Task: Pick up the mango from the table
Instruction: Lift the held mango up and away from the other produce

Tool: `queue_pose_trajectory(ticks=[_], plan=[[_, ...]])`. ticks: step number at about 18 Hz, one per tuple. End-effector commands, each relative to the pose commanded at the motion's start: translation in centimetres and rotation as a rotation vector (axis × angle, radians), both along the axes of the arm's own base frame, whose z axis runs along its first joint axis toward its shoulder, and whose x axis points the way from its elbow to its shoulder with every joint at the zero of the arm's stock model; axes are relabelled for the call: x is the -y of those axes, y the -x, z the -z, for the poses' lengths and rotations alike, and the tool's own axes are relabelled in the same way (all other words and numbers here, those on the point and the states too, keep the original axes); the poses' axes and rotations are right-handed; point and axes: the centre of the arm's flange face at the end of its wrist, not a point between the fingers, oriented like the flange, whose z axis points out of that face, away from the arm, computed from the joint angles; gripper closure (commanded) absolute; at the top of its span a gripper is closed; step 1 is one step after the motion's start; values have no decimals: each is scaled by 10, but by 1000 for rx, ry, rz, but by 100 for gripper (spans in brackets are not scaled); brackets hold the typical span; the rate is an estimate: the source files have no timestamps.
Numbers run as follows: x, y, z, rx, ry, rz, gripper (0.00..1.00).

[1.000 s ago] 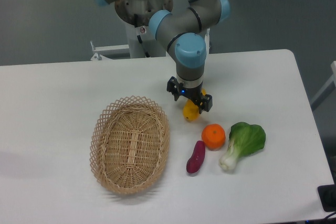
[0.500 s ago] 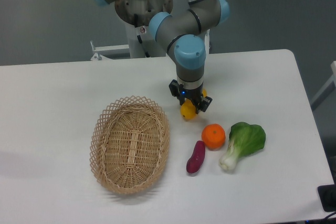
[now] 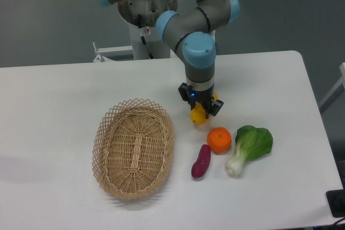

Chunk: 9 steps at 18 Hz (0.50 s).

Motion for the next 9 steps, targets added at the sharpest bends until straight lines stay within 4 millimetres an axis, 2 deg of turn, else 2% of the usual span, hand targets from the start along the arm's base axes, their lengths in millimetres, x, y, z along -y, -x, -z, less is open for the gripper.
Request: queue_pose_trajectory(ticks=[4, 6, 9], plan=[[18, 40, -39, 25, 16, 14, 45], [23, 56, -56, 27, 19, -6, 52], [37, 78, -70, 31, 19, -41, 52]])
